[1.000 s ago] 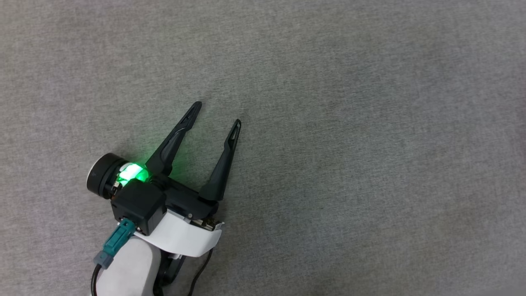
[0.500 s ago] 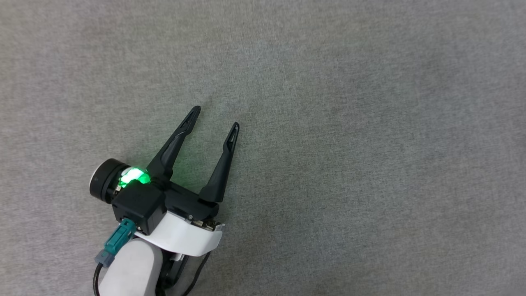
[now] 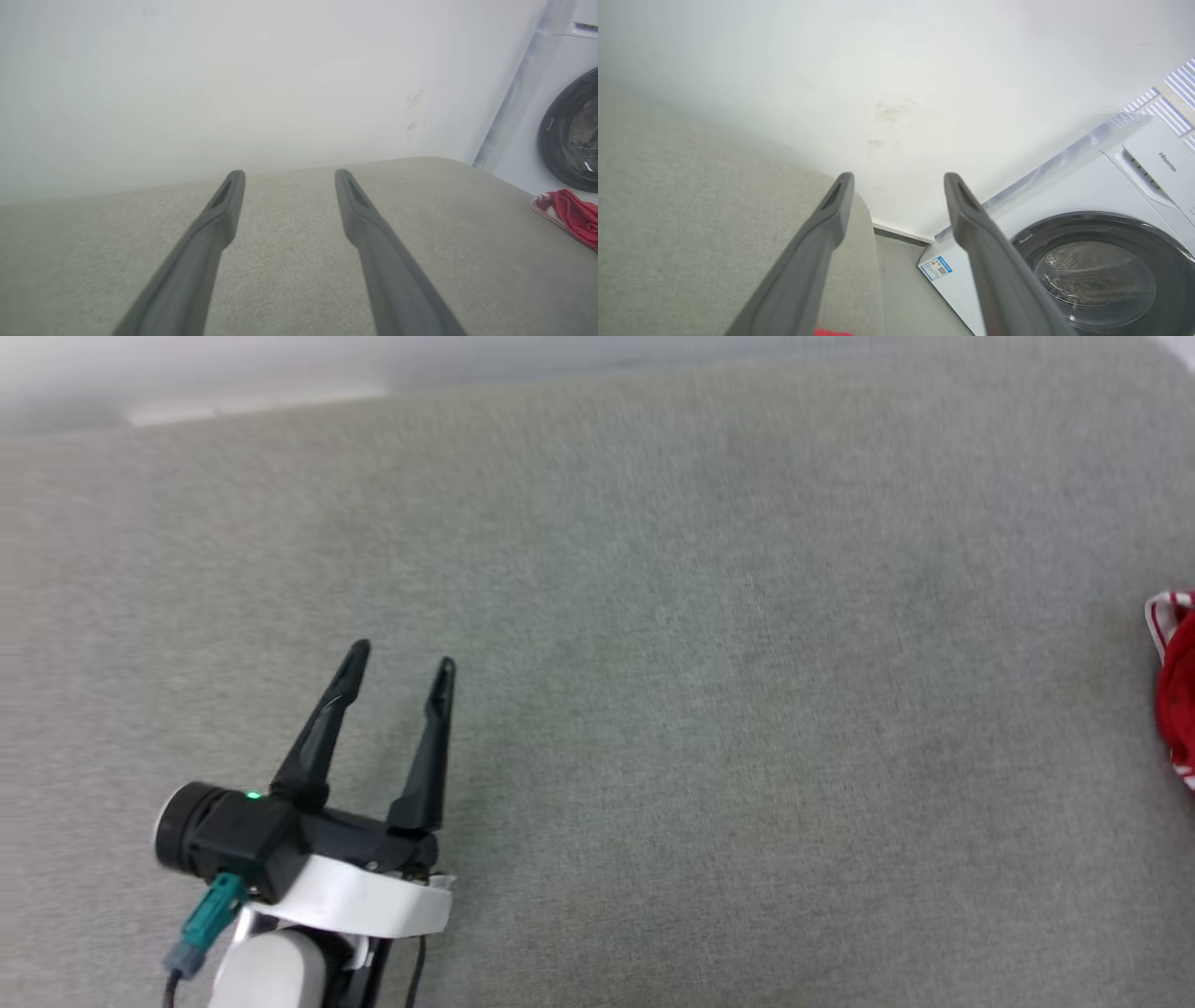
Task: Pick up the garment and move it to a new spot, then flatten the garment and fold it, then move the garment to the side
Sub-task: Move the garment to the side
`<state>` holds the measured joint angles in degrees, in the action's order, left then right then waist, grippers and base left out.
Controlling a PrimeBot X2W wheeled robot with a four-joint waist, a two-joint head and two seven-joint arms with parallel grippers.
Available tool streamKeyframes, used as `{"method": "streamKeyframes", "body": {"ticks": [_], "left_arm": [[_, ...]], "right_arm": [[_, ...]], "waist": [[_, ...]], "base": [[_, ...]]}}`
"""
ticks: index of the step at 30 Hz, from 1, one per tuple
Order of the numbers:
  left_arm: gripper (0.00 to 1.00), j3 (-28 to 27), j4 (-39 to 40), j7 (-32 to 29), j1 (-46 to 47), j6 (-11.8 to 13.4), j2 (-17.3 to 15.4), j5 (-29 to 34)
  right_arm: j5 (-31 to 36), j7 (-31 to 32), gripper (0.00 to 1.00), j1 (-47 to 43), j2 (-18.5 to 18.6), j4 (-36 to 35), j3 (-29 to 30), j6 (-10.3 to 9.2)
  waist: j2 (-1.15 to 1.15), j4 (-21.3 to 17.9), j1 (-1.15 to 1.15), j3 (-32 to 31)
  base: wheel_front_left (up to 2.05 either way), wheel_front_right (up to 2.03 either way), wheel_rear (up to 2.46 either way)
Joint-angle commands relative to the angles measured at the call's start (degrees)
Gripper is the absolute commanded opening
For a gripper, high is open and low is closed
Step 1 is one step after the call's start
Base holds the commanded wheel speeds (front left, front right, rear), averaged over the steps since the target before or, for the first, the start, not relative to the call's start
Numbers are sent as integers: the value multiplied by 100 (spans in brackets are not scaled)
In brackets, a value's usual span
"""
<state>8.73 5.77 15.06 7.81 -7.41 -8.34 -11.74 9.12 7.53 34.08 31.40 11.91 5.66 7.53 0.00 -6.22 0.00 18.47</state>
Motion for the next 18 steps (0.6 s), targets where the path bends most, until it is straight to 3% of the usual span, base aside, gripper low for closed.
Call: {"method": "streamKeyframes", "body": {"ticks": [1, 10, 18], "left_arm": [[100, -107, 1, 13, -106, -3, 43, 34], [100, -703, -33, 13, -617, 67, 254, 156], [100, -859, -155, 13, -950, 42, 345, 237]], "right_arm": [[-96, -89, 100, -215, -179, -183, 37, -7], [-946, -616, 100, -1390, -1505, -1205, 403, -7], [-1601, -1283, 100, -2476, -2375, -1231, 337, -6]], "waist": [[0, 264, 0, -461], [0, 656, 0, -1100], [0, 850, 0, -1400]], "base": [[0, 0, 0], [0, 0, 0], [0, 0, 0]]}}
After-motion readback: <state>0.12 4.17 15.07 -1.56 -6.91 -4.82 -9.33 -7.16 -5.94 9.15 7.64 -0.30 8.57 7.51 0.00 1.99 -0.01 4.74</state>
